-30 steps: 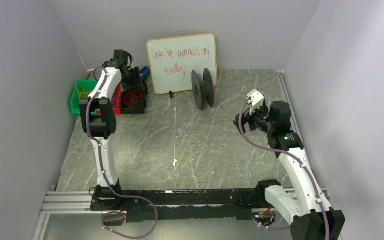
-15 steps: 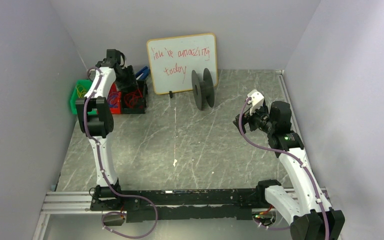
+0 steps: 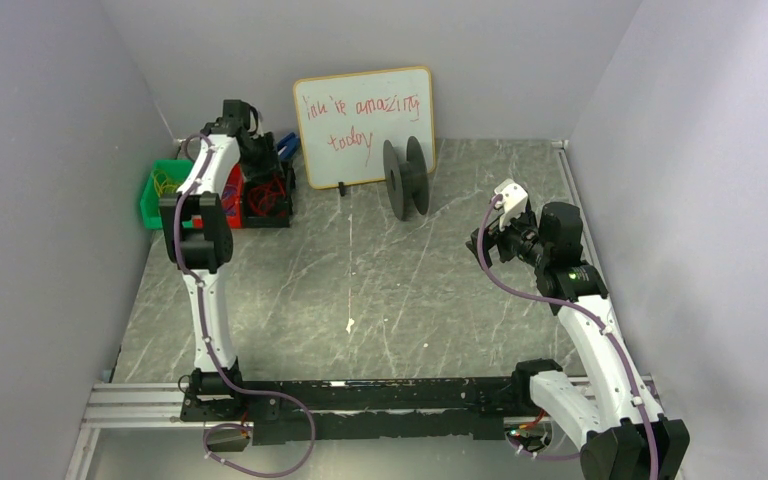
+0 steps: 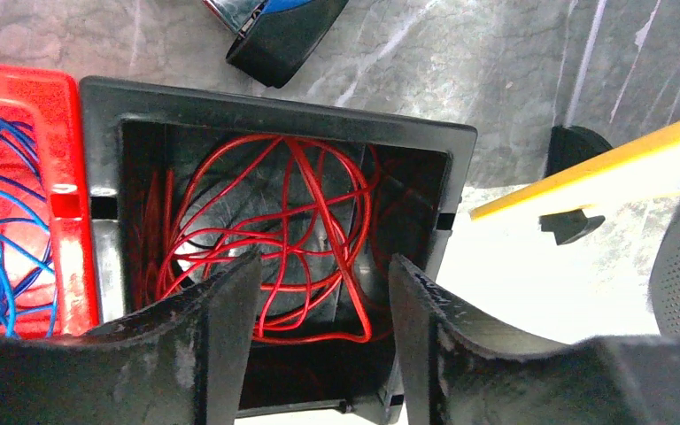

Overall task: Wrap the cables
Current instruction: Pick up the cable from the storage box.

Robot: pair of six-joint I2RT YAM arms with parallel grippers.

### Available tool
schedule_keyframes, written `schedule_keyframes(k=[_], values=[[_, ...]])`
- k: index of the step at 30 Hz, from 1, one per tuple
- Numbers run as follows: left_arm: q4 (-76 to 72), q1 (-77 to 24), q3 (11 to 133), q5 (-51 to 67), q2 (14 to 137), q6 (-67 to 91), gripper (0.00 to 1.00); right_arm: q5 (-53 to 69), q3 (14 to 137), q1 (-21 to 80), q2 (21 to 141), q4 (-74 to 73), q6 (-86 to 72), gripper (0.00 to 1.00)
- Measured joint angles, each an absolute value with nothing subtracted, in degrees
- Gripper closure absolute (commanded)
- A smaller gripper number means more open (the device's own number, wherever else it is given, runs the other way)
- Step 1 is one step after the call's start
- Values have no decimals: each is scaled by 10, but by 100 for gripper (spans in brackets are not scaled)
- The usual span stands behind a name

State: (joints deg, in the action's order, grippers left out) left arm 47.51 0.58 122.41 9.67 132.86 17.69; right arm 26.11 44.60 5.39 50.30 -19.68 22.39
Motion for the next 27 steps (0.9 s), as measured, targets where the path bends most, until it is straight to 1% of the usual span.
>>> schedule_keyframes(k=[3,6,9,12,20,27], values=[[475,5,1225,94,1335,177,50,261,446,54,503,-197,225,5],[476,4,1226,92,1339,177,64,261,446,54,503,-197,225,5],[478,4,1232,91,1339,175,83,261,446,54,503,-197,225,5],[477,4,1240,89,1339,172,97,261,446,54,503,-197,226,5],[476,4,1244,90,1330,172,97,262,446,54,503,-197,226,5],[463,4,1242,94,1252,173,98,262,446,54,502,-197,226,5]])
